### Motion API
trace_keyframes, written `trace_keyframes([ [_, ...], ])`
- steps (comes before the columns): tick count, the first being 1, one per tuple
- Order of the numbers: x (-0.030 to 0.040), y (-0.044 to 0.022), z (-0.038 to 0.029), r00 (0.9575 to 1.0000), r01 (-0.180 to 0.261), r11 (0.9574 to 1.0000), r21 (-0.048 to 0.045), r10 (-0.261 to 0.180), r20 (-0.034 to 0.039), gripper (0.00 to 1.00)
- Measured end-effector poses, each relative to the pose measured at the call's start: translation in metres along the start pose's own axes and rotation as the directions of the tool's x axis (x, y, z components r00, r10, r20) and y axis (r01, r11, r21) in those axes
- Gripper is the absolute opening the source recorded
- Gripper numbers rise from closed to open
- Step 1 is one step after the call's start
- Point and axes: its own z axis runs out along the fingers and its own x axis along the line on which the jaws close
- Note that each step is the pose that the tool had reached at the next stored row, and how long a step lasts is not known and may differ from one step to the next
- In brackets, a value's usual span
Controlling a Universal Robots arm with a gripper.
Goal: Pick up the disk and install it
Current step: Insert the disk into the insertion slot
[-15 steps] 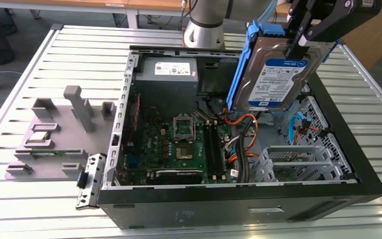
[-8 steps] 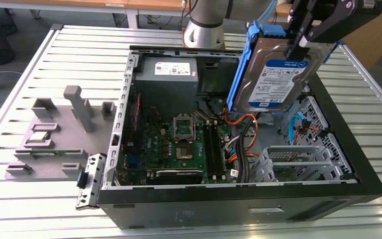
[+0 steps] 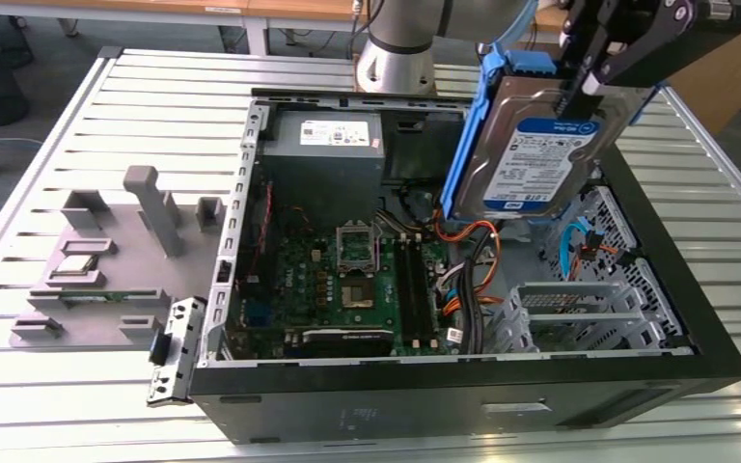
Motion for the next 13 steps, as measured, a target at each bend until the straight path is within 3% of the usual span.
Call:
trace_keyframes([
  [6, 0.0025, -0.0003, 0.0004, 1.0, 0.0, 1.0, 0.0, 0.0, -0.0001, 0.35],
  [8, 0.009, -0.0008, 0.0017, 1.0, 0.0, 1.0, 0.0, 0.0, -0.0001, 0.35],
  [13, 0.016, -0.0014, 0.0025, 1.0, 0.0, 1.0, 0.0, 0.0, 0.0, 0.35],
])
